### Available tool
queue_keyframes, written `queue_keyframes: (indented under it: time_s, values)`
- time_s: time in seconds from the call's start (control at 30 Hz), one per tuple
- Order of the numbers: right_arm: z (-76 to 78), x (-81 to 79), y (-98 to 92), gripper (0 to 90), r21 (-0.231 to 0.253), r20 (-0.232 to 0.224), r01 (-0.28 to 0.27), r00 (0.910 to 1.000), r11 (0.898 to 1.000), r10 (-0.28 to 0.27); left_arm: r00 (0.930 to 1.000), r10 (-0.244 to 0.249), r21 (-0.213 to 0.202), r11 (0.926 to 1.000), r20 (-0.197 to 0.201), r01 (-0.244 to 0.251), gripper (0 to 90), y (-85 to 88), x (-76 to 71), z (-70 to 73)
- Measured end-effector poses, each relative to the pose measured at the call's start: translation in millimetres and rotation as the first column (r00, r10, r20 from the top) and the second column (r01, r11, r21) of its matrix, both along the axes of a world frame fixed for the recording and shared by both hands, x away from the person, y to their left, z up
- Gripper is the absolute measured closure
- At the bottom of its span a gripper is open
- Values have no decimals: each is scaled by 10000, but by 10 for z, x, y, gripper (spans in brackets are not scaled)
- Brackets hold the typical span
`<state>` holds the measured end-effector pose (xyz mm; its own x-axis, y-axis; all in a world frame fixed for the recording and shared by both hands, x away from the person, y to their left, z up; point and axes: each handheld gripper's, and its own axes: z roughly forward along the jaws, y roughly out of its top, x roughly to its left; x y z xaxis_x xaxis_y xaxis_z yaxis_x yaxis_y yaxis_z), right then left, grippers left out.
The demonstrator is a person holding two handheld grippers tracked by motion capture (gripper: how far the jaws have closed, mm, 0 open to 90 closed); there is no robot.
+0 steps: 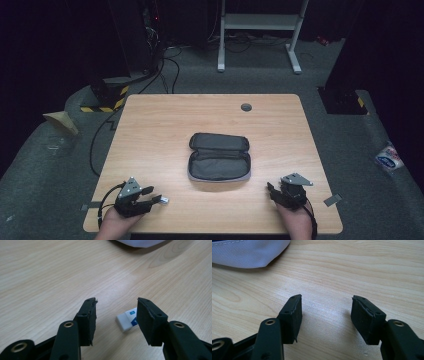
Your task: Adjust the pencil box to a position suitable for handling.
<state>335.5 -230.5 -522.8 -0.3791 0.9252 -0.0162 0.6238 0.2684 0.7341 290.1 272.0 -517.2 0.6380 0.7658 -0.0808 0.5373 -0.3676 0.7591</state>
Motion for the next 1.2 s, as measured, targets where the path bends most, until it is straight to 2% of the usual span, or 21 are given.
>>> queue_keyframes:
  time_s: [0.17, 0.23, 0.3, 0.43, 0.5, 0.53, 0.8, 1.0, 1.2]
  values:
    - [0, 1, 3, 421, 13, -7, 15, 10000, 10000, -14, 9998, -217, 40, 9998, 49, 217, 514, -85, 5, -6]
    - [0, 0, 4, 421, 11, -7, 18, 10000, 10000, -18, 9997, -201, 76, 9998, 100, 200, 520, -70, -8, 4]
    - [0, 0, 3, 421, 2, 0, 14, 10000, 10000, -14, 9998, -127, -138, 9998, 138, 129, 520, -20, -32, 20]
    - [0, 0, 4, 421, 1, -8, 17, 10000, 10000, -17, 9997, -172, -60, 9998, 171, 173, 511, -6, -53, 27]
    - [0, 1, 4, 422, -9, -1, 11, 10000, 10000, -11, 9990, -406, 191, 9990, 173, 403, 503, -39, -67, 14]
    - [0, 1, 4, 422, -7, 1, 5, 10000, 10000, -5, 9982, -572, 446, 9974, 195, 563, 491, -61, -76, 5]
    - [-1, 2, 5, 422, -20, 11, -10, 10000, 10000, 10, 9986, -520, 689, 9963, 108, 511, 482, -92, -60, -45]
    - [-1, 5, 7, 422, -34, 29, -33, 10000, 10000, 33, 9987, -450, 830, 9956, 245, 428, 534, -108, -28, -60]
    - [-1, 6, 9, 423, -50, 39, -42, 10000, 10000, 43, 9990, -330, 789, 9964, 314, 304, 601, -111, -4, -66]
